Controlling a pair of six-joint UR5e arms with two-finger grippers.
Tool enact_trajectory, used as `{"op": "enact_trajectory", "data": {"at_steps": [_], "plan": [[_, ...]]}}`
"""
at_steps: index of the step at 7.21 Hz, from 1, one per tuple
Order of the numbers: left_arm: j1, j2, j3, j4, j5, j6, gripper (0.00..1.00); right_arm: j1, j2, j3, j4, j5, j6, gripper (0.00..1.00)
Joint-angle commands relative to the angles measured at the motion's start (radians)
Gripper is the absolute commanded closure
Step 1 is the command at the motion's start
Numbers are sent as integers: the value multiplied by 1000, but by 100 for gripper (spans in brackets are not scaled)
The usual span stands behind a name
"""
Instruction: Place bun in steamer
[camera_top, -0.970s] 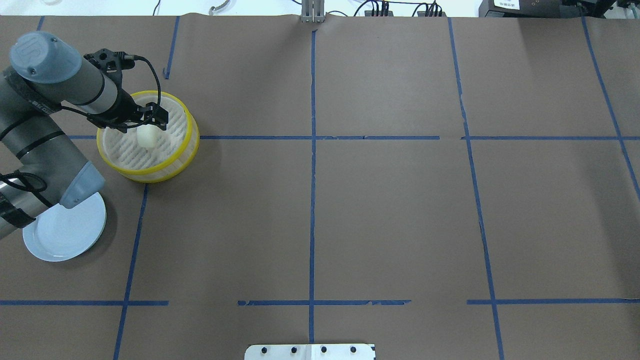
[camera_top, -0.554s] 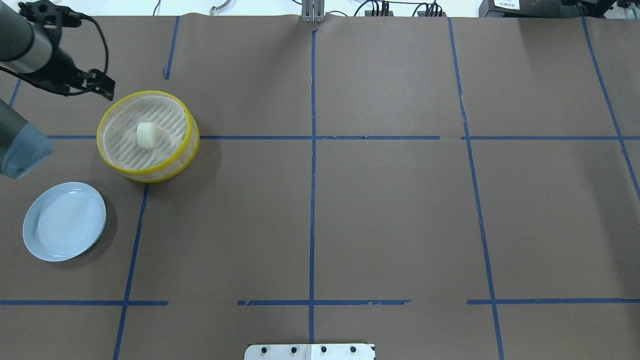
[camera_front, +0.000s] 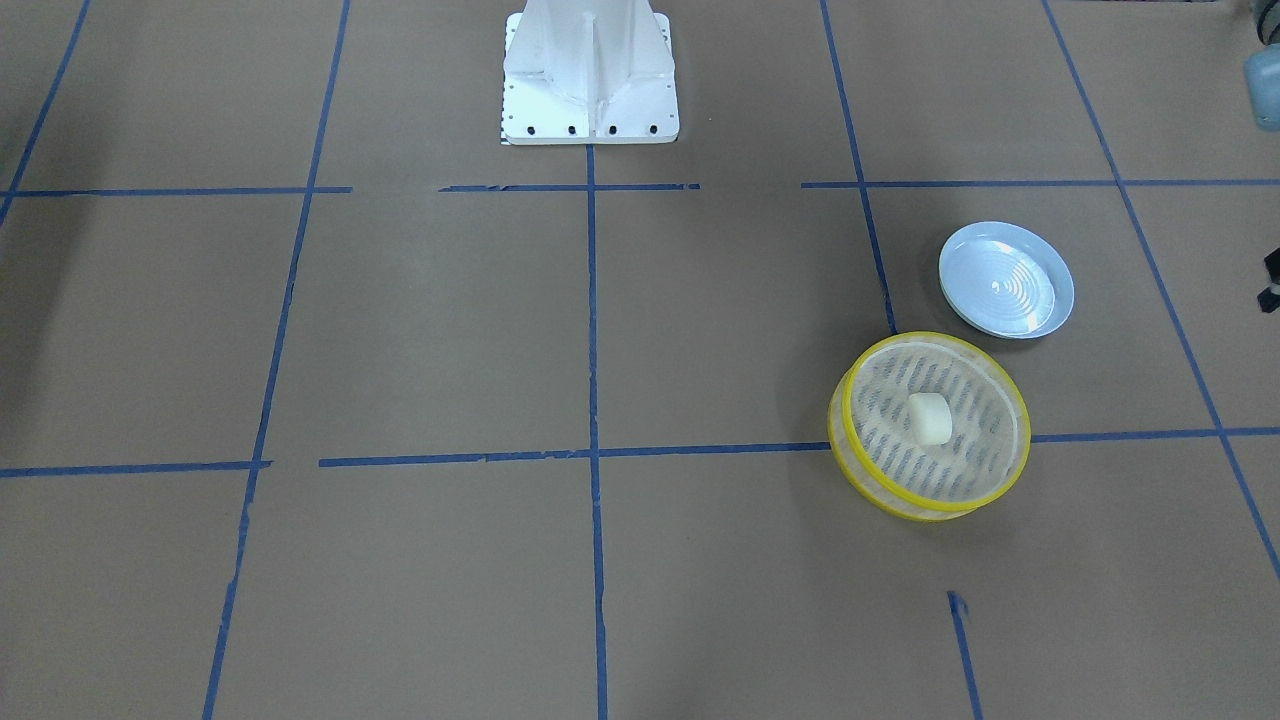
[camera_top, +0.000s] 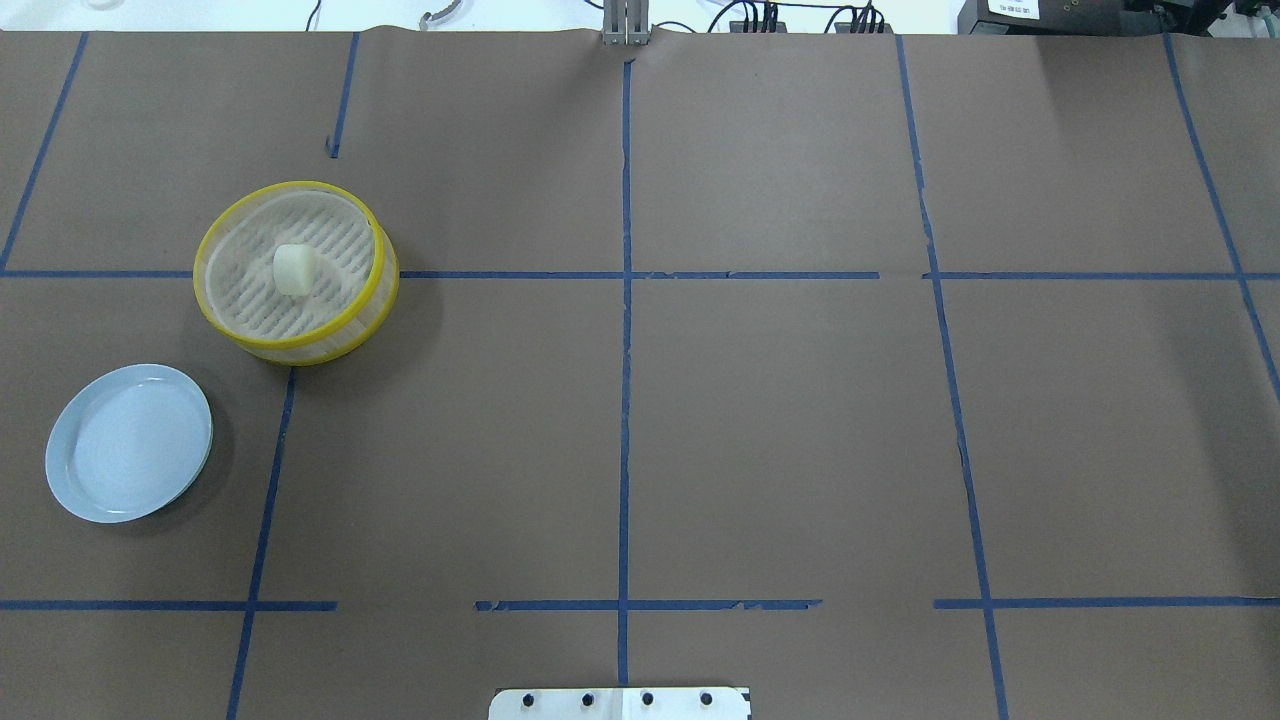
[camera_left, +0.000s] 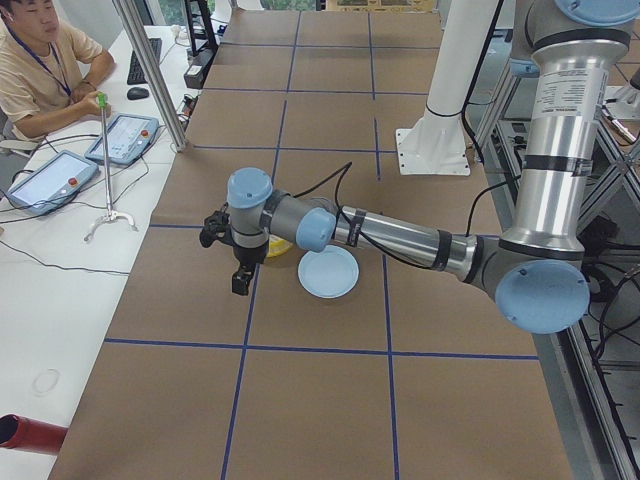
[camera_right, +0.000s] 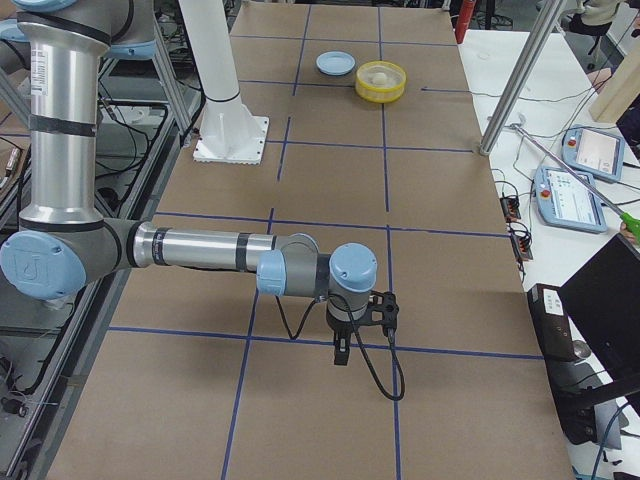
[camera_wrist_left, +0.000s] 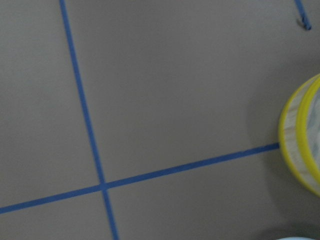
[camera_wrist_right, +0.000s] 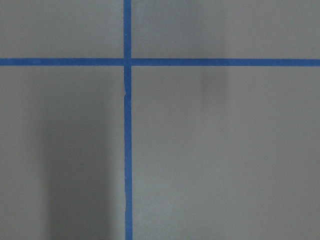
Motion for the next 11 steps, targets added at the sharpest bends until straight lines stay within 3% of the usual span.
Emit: {"op": "enact_trajectory", "data": {"at_steps": [1, 3, 6, 8, 11], "plan": [[-55, 114, 1, 50, -17, 105, 1, 0, 0, 0, 0, 0, 0, 0], [-62, 132, -57, 161, -18, 111, 0, 0, 0, 0, 0, 0, 0, 0], [-107, 149, -60, 161, -26, 107, 0, 0, 0, 0, 0, 0, 0, 0], [-104, 140, -31, 151, -130, 97, 0, 0, 0, 0, 0, 0, 0, 0], [-104, 133, -49, 134, -123, 108, 0, 0, 0, 0, 0, 0, 0, 0]]}}
